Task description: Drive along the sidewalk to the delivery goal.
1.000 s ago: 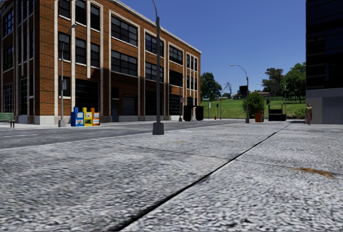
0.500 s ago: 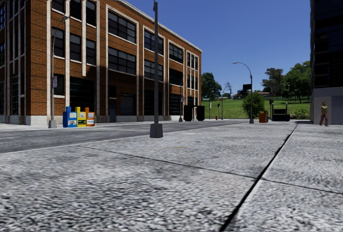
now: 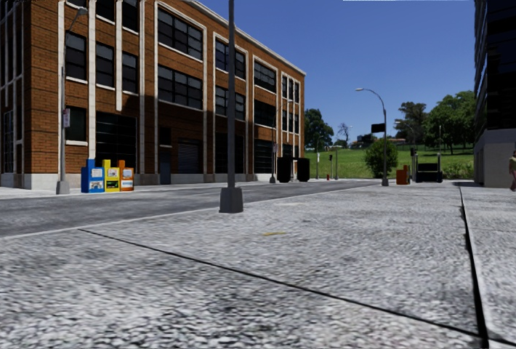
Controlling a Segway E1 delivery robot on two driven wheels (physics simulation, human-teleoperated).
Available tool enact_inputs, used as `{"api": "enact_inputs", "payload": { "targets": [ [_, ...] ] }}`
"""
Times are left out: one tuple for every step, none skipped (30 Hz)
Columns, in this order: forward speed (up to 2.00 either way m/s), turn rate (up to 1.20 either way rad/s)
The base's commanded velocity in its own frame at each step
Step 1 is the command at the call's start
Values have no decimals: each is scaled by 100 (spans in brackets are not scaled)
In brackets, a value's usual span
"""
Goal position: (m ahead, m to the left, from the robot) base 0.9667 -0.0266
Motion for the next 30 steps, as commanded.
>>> {"api": "enact_inputs", "payload": {
  "targets": [
    [99,0],
    [97,0],
    [97,0],
    [97,0],
    [97,0],
    [97,0],
    [97,0],
    [97,0],
    [97,0],
    [97,0],
    [97,0],
    [97,0],
    [97,0],
    [97,0],
    [97,0],
    [97,0],
    [97,0],
    [97,0],
    [97,0],
    [97,0],
    [97,0],
    [61,0],
    [61,0],
    [27,0],
    [0,0],
    [0,0],
    [0,0],
    [0,0],
    [0,0],
    [0,0]
  ]
}}
